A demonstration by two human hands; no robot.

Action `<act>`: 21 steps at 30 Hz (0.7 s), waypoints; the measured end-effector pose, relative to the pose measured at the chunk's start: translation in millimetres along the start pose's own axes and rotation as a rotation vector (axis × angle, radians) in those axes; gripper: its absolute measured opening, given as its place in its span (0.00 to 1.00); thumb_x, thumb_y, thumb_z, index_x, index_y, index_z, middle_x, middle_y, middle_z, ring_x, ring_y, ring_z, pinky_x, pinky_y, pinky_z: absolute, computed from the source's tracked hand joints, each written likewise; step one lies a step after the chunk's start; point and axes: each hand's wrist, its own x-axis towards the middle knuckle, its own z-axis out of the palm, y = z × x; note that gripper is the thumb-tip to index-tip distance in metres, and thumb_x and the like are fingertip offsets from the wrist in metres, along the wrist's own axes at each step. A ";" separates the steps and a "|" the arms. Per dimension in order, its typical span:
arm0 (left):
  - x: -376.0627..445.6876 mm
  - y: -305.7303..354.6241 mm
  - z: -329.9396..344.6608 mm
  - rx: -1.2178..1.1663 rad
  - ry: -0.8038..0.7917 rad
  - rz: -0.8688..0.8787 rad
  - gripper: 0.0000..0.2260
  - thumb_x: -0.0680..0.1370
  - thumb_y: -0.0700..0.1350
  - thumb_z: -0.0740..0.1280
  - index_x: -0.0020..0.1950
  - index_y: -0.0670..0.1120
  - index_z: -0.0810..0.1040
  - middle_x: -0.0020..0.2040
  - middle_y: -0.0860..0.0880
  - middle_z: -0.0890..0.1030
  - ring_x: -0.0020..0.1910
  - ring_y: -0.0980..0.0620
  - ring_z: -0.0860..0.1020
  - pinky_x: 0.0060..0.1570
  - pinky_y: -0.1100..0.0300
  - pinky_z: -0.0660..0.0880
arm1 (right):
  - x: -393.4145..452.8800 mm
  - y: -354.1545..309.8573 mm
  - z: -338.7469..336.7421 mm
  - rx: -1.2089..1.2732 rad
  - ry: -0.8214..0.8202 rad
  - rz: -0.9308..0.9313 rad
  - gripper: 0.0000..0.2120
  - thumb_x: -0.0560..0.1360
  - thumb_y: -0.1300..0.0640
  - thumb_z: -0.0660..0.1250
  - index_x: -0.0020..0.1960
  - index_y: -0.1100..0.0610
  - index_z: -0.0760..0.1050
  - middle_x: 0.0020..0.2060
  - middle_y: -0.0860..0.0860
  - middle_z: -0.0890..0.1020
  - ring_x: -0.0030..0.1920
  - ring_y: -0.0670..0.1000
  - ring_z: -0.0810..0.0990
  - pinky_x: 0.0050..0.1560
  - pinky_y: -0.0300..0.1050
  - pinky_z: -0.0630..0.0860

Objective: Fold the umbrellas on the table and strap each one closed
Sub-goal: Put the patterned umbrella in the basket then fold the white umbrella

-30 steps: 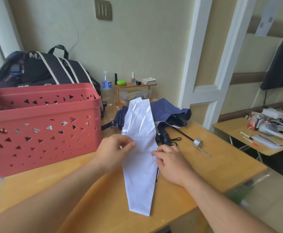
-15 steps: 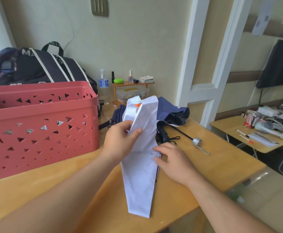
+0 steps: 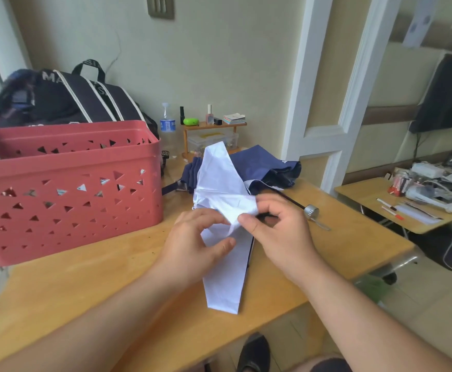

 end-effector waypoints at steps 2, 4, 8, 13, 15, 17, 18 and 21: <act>-5.4 0.5 -1.2 -0.024 -0.001 -0.042 0.13 0.71 0.61 0.77 0.53 0.62 0.83 0.58 0.63 0.79 0.64 0.59 0.72 0.62 0.66 0.67 | -15.1 -4.8 3.2 0.226 -0.036 0.168 0.08 0.74 0.54 0.78 0.49 0.58 0.85 0.50 0.53 0.87 0.51 0.57 0.84 0.54 0.51 0.80; -12.5 4.1 -1.6 -0.104 0.001 -0.104 0.16 0.69 0.60 0.81 0.54 0.60 0.84 0.58 0.61 0.78 0.61 0.59 0.72 0.59 0.68 0.68 | -33.4 -7.8 10.1 0.478 -0.079 0.384 0.14 0.75 0.52 0.77 0.54 0.61 0.83 0.49 0.56 0.86 0.47 0.55 0.82 0.51 0.46 0.78; -32.3 13.6 -0.1 -0.322 0.013 -0.241 0.19 0.64 0.63 0.80 0.50 0.57 0.84 0.54 0.57 0.79 0.49 0.61 0.75 0.48 0.74 0.68 | -58.1 -9.4 18.1 0.629 -0.027 0.572 0.10 0.79 0.62 0.72 0.58 0.60 0.75 0.45 0.57 0.85 0.42 0.55 0.79 0.45 0.47 0.79; -40.1 26.6 6.6 -0.592 -0.016 -0.500 0.21 0.77 0.60 0.75 0.43 0.41 0.82 0.34 0.47 0.78 0.35 0.53 0.73 0.40 0.59 0.69 | -76.7 -16.6 12.3 -0.083 -0.170 0.276 0.28 0.79 0.59 0.70 0.71 0.39 0.62 0.38 0.53 0.85 0.38 0.56 0.79 0.41 0.47 0.76; -39.3 26.6 9.3 -0.584 0.047 -0.563 0.18 0.78 0.52 0.75 0.40 0.39 0.77 0.32 0.47 0.75 0.35 0.50 0.71 0.39 0.57 0.68 | -83.9 -15.7 10.9 -0.292 -0.265 0.161 0.32 0.78 0.59 0.69 0.75 0.35 0.62 0.37 0.51 0.83 0.38 0.52 0.79 0.40 0.44 0.76; -42.6 24.3 12.8 -0.582 0.110 -0.565 0.13 0.77 0.50 0.75 0.41 0.44 0.76 0.35 0.48 0.80 0.35 0.48 0.75 0.43 0.52 0.74 | -88.2 -15.9 10.3 -0.354 -0.238 0.150 0.28 0.78 0.60 0.70 0.73 0.39 0.71 0.44 0.44 0.85 0.45 0.41 0.82 0.46 0.32 0.77; -46.0 24.5 14.1 -0.556 0.146 -0.552 0.10 0.77 0.50 0.74 0.43 0.46 0.76 0.37 0.49 0.83 0.35 0.48 0.78 0.44 0.49 0.77 | -90.4 -16.1 10.3 -0.347 -0.216 0.163 0.26 0.78 0.61 0.70 0.71 0.42 0.74 0.48 0.41 0.84 0.49 0.37 0.82 0.49 0.28 0.75; -57.8 32.0 14.2 -0.511 0.257 -0.488 0.10 0.79 0.46 0.72 0.55 0.56 0.73 0.41 0.50 0.85 0.33 0.56 0.80 0.39 0.57 0.77 | -98.4 -15.9 14.4 -0.194 -0.228 0.209 0.25 0.78 0.66 0.67 0.66 0.39 0.78 0.55 0.41 0.82 0.54 0.35 0.82 0.57 0.32 0.78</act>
